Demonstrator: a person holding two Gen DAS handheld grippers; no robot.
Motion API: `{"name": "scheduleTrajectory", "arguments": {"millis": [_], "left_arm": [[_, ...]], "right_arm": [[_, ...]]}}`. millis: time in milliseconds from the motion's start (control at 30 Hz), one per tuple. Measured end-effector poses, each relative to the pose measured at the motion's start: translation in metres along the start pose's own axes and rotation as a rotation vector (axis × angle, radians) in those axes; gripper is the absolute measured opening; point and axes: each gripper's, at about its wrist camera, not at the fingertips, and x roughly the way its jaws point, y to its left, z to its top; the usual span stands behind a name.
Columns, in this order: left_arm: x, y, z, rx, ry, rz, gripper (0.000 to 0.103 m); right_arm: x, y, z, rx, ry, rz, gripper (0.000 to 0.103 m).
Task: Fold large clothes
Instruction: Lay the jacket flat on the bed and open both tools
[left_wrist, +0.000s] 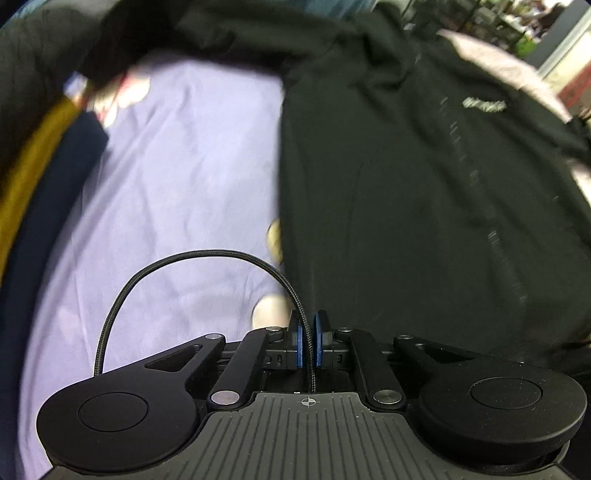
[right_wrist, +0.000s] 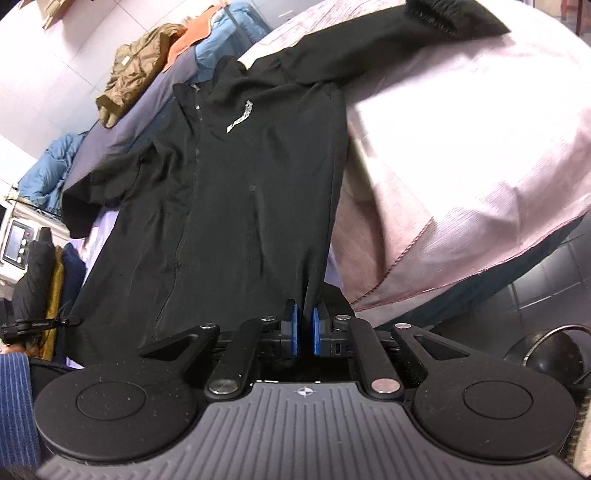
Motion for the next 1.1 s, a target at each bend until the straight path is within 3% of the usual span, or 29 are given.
{"name": "scheduleTrajectory", "arguments": {"millis": [67, 133, 167, 200, 300, 433, 500, 600, 633, 733, 900, 1100], "left_arm": [[0.012, 0.003, -0.004, -0.047, 0.015, 0.030, 0.049], [0.015, 0.005, -0.006, -0.074, 0.008, 0.060, 0.088], [0.015, 0.005, -0.006, -0.085, 0.006, 0.090, 0.098], [0.012, 0.005, -0.006, -0.089, -0.008, 0.113, 0.103], [-0.006, 0.006, -0.003, -0.088, -0.079, 0.157, 0.103], [-0.032, 0.005, 0.015, -0.111, -0.161, 0.191, 0.103], [-0.041, 0.000, 0.026, -0.120, -0.217, 0.170, 0.103], [-0.041, -0.016, 0.044, -0.101, -0.254, 0.122, 0.103], [-0.037, -0.023, 0.049, -0.087, -0.256, 0.099, 0.103], [-0.016, -0.051, 0.060, -0.031, -0.225, 0.033, 0.103], [0.030, -0.102, 0.064, 0.059, -0.133, -0.018, 0.103], [0.090, -0.137, 0.062, 0.055, 0.052, 0.014, 0.103]], "right_arm": [[0.019, 0.003, 0.001, -0.035, 0.046, -0.075, 0.010], [0.048, 0.004, 0.001, -0.043, 0.093, -0.154, 0.015], [0.059, 0.003, 0.000, -0.035, 0.114, -0.204, 0.023], [0.067, 0.004, -0.003, -0.032, 0.128, -0.235, 0.025], [0.070, 0.008, -0.008, -0.037, 0.118, -0.346, 0.049], [0.054, 0.035, -0.006, -0.139, 0.027, -0.417, 0.063], [0.043, 0.051, -0.002, -0.177, -0.022, -0.410, 0.078], [0.037, 0.073, 0.009, -0.229, -0.086, -0.313, 0.081], [0.043, 0.082, 0.011, -0.253, -0.089, -0.288, 0.087], [0.066, 0.111, 0.020, -0.349, -0.067, -0.234, 0.088], [0.120, 0.147, 0.018, -0.472, 0.025, -0.234, 0.088], [0.178, 0.162, 0.013, -0.544, 0.157, -0.274, 0.097]]}}
